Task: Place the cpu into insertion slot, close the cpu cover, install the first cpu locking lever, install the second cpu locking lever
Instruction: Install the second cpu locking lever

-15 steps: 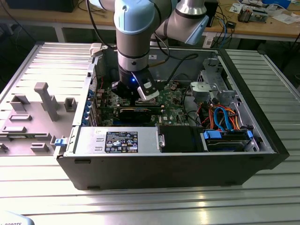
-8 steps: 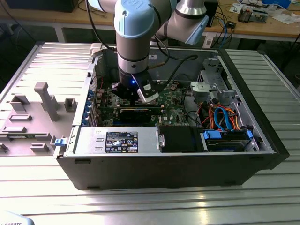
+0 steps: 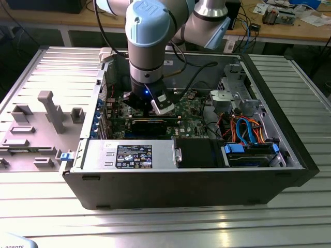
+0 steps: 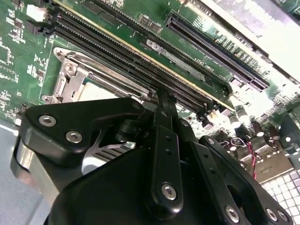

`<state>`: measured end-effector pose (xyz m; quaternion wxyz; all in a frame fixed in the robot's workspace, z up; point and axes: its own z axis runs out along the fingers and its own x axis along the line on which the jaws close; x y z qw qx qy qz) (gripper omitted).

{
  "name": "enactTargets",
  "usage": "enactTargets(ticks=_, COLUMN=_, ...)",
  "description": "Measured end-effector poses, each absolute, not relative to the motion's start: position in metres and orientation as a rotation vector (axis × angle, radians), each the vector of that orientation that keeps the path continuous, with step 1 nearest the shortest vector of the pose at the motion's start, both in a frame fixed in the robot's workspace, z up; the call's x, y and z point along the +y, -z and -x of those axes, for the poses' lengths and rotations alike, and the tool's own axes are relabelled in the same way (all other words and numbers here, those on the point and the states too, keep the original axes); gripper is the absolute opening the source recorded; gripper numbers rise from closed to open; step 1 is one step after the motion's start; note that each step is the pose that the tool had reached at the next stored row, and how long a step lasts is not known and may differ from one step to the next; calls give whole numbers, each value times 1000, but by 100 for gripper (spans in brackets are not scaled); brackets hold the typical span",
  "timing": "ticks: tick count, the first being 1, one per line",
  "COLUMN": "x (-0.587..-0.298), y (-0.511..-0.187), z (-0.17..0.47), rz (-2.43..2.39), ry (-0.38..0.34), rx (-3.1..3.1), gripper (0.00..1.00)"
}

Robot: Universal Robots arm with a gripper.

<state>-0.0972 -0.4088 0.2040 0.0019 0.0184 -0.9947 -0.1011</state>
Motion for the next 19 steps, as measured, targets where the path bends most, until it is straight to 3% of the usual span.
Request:
enactTargets(ticks=12, x=-409, y=-198, z=101, rz=-58, ry=395, rx=-3113, gripper=11)
enactTargets(ticks=19, x=-407, y=-202, z=102, rz=-58, ry=398, rx=-3113, gripper=11)
